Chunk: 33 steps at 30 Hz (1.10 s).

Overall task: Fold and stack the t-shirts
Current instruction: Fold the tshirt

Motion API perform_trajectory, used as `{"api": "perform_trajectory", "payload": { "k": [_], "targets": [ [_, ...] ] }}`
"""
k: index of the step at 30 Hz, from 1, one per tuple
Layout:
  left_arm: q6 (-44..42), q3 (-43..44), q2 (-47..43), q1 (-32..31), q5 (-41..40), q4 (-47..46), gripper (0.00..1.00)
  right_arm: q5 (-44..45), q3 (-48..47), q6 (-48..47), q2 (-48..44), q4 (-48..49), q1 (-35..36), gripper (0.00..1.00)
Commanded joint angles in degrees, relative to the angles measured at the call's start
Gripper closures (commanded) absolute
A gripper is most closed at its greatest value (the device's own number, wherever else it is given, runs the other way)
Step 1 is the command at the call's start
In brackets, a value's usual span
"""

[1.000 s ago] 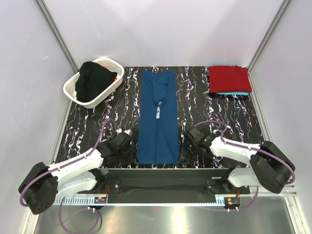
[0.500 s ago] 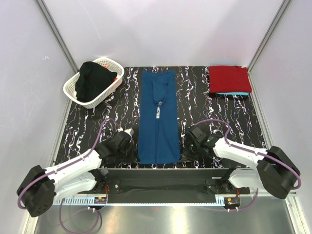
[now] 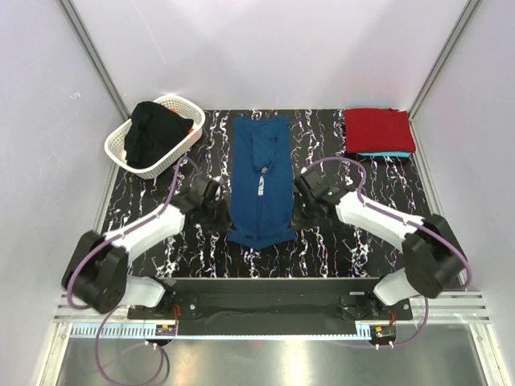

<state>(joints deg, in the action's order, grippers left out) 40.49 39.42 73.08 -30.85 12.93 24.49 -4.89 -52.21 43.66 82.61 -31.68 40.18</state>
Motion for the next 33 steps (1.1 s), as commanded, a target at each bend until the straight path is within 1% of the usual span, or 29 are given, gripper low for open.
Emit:
{"api": "perform_trajectory", "payload": {
  "k": [1,5,6,7,9,10,11,12,15,17,22,23,27,33],
  "targets": [
    [-6.02,8.20,7.39,3.24,1.40,-2.43,1.00,2.43,-7.46,-9.97,4.48,-0.75,-3.79,1.00],
    [-7.97,17.25,16.11,7.37,2.72,-3.31,1.00,0.93,-15.02,-15.52,12.73,-0.92,-7.92,1.00],
    [-8.49,20.92,17.70,7.82,1.93,-3.31,1.00,1.19,-18.34,-17.36,14.06,-1.27,-9.23,1.00],
    [-9.28,22.79,20.84,8.35,1.75,-3.22,1.00,1.28,-20.20,-18.25,15.46,-1.63,-10.03,1.00],
    [-9.38,27.61,24.03,10.45,3.15,-2.78,1.00,2.07,-25.37,-21.23,19.24,-2.15,-11.43,1.00],
    [-9.64,29.12,26.91,11.16,3.33,-2.78,1.00,2.25,-27.14,-22.38,20.65,-2.59,-11.70,1.00],
    [-9.90,30.70,28.42,12.47,3.42,-2.61,1.00,3.12,-28.99,-23.35,23.27,-3.12,-11.97,1.00],
    [-10.25,33.76,29.83,13.00,4.20,-2.43,1.00,3.82,-32.05,-25.36,24.43,-3.65,-12.15,1.00],
    [-11.48,39.39,35.36,14.85,5.96,-1.56,1.00,6.01,-37.51,-27.74,28.56,-4.96,-12.58,1.00],
    [-11.84,41.17,36.43,16.16,6.23,-1.29,1.00,6.20,-40.59,-28.36,30.41,-5.49,-13.02,1.00],
    [-11.84,44.42,38.10,18.28,7.98,-1.20,1.00,5.06,-43.94,-28.98,31.83,-5.50,-14.78,1.00],
    [-12.01,45.04,38.45,18.63,8.69,-1.20,1.00,3.58,-44.47,-29.24,32.17,-5.50,-15.22,1.00],
    [-12.45,48.64,41.43,18.90,13.69,-1.55,1.00,1.81,-47.46,-29.95,33.40,-5.50,-16.01,1.00],
    [-11.58,52.33,45.56,19.95,14.67,-1.55,1.00,-1.35,-51.41,-30.83,36.30,-5.58,-17.86,1.00]
  ]
}}
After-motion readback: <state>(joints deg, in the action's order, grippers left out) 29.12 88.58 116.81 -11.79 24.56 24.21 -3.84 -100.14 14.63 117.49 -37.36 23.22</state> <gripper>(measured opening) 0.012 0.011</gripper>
